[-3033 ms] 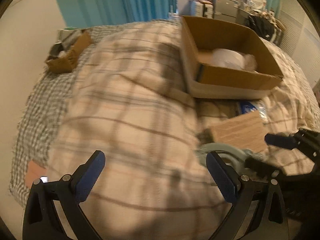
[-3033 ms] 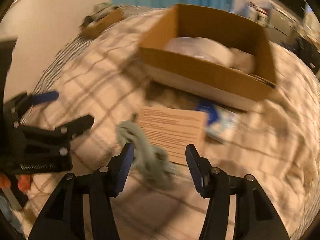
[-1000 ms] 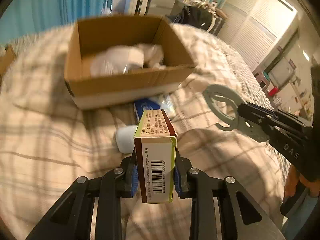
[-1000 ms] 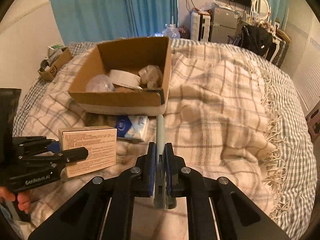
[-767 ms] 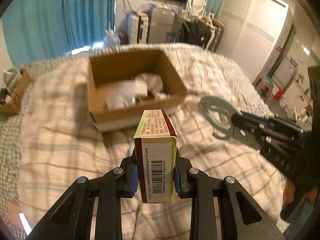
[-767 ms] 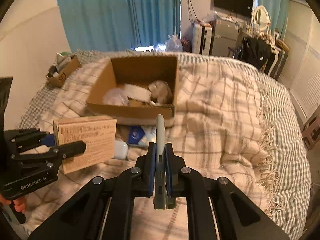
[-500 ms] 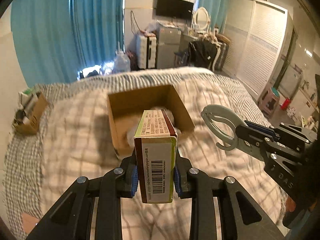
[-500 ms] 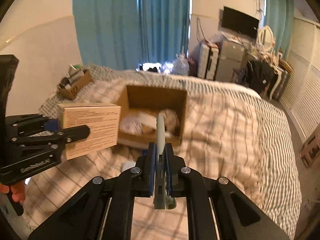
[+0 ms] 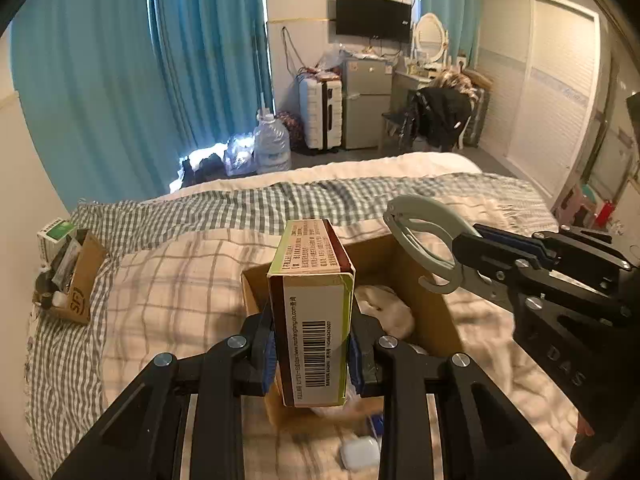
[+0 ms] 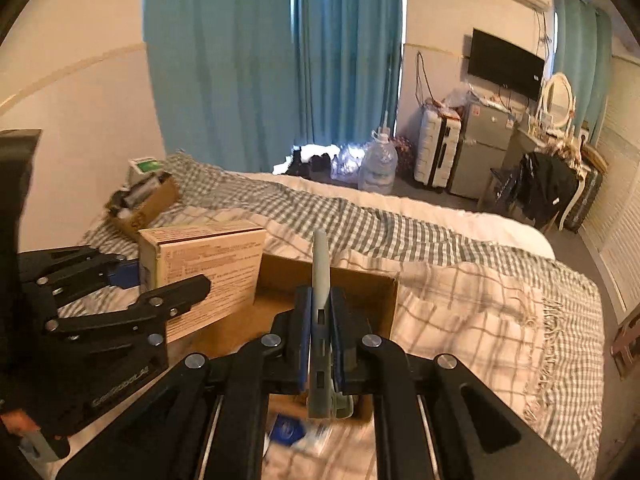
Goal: Organize objects
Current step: 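Lower the medicine box and hook into the cardboard box and release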
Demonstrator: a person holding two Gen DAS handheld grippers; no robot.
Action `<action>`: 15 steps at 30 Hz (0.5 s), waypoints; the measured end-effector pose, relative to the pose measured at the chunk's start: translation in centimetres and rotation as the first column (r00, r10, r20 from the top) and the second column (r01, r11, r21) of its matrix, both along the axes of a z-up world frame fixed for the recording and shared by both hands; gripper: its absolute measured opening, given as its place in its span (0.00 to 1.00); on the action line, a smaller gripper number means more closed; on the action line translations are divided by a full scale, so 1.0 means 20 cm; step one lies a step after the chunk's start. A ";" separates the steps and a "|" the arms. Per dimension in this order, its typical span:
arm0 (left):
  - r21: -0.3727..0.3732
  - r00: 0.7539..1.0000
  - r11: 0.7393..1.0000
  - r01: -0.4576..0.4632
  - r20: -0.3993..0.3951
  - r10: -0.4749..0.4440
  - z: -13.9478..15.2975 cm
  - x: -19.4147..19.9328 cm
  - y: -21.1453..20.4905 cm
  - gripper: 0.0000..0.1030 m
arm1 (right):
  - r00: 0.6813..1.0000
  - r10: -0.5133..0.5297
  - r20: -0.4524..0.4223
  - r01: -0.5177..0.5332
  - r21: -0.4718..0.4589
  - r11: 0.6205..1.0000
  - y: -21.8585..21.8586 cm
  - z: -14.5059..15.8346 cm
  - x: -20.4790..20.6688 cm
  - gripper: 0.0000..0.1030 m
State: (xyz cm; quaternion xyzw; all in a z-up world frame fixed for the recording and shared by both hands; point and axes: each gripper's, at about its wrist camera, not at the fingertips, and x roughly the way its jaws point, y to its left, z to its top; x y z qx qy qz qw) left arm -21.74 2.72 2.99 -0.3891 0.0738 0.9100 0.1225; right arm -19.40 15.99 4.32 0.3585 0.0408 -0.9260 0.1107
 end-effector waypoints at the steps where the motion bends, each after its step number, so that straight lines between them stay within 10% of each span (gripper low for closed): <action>1: -0.009 1.000 1.000 0.001 0.006 -0.001 -0.04 -0.04 0.01 0.27 | 1.000 -0.010 0.016 0.010 -0.006 1.000 0.02 -0.06 -0.07 0.08; 12: -0.001 0.991 0.999 0.042 0.127 -0.041 -0.38 -0.20 0.05 0.28 | 0.992 -0.060 0.107 0.069 -0.082 0.994 0.15 -0.41 -0.30 0.08; 15: 0.002 0.991 1.000 0.029 0.133 -0.029 -0.38 -0.18 0.05 0.41 | 0.993 -0.066 0.102 0.078 -0.114 0.990 0.18 -0.38 -0.28 0.16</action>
